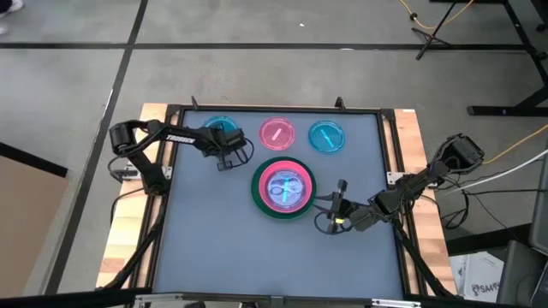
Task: Stack plastic plates
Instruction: Stack the blue plate on the blue plate
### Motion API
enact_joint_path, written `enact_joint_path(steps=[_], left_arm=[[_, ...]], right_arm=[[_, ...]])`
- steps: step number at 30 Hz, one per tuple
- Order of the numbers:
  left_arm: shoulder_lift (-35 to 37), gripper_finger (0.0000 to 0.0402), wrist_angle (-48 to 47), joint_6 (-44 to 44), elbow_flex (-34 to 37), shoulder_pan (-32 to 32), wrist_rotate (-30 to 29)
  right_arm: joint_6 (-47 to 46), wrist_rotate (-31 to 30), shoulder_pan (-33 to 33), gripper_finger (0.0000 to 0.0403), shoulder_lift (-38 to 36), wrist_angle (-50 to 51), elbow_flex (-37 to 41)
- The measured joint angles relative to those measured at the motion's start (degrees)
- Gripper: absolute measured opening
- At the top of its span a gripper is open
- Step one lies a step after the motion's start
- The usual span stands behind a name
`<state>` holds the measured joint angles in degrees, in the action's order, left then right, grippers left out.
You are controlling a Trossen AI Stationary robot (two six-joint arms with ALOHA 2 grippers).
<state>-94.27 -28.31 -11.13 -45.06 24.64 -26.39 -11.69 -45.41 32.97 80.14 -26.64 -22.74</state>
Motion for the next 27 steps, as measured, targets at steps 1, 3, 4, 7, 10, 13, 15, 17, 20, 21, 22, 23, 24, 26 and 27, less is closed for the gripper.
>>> enact_joint_path(steps=[1, 3, 4, 7, 10, 13, 15, 17, 20, 21, 22, 23, 24, 26, 27], left_arm=[[0.1, 0.0002, 0.0, 0.0, 0.0, -0.6, -0.2], [0.1, 0.0001, -0.1, 0.4, 0.0, -2.0, -1.5], [0.2, 0.0001, -0.7, 0.6, -0.1, -2.8, -2.1], [0.4, 0.0001, -2.3, 1.8, -1.6, -5.3, -2.5], [0.4, 0.0001, -5.1, 3.2, -3.8, -8.2, -3.1], [0.4, 0.0001, -8.6, 4.6, -7.1, -11.2, -4.1], [0.4, 0.0001, -11.1, 5.5, -9.5, -13.4, -4.9], [0.4, 0.0000, -12.7, 7.0, -12.1, -15.7, -5.9], [0.5, 0.0000, -13.3, 8.5, -16.2, -18.8, -6.4], [0.5, 0.0000, -13.3, 8.5, -17.5, -19.8, -6.4], [0.5, 0.0000, -13.2, 8.5, -18.7, -20.9, -6.5], [0.5, 0.0000, -13.3, 8.5, -19.9, -22.0, -6.5], [0.5, 0.0000, -13.3, 8.2, -21.1, -23.1, -6.5], [0.5, 0.0000, -13.2, 8.0, -23.1, -25.3, -6.6], [0.5, 0.0000, -13.2, 7.6, -24.0, -26.3, -6.8]], right_arm=[[0.0, 0.0, 0.0, 0.0108, 0.0, 0.2, 0.0], [0.0, 0.5, 0.0, 0.0108, 0.0, 0.3, 0.0], [0.0, 0.8, 0.0, 0.0108, 0.0, 0.3, 0.0], [0.0, 1.5, 0.0, 0.0108, 0.0, 0.5, 0.0], [0.0, 1.5, 0.0, 0.0108, 0.0, 0.7, 0.0], [-0.3, 1.5, 0.0, 0.0108, 0.0, 0.8, 0.0], [-0.6, 1.5, 0.0, 0.0108, 0.0, 0.8, 0.0], [-0.6, 1.5, 0.0, 0.0108, 0.0, 0.8, 0.0], [-0.7, 1.5, 0.0, 0.0108, 0.0, 0.8, 0.0], [-0.7, 1.5, 0.0, 0.0108, 0.0, 0.8, 0.0], [-0.7, 1.5, 0.0, 0.0108, 0.0, 0.8, 0.0], [-0.7, 1.5, 0.0, 0.0108, 0.0, 0.8, 0.0], [-0.7, 1.5, 0.0, 0.0108, 0.0, 0.8, 0.0], [-0.7, 1.5, 0.0, 0.0108, 0.0, 0.8, 0.0], [-0.9, 1.5, 0.0, 0.0108, 0.0, 0.8, 0.0]])
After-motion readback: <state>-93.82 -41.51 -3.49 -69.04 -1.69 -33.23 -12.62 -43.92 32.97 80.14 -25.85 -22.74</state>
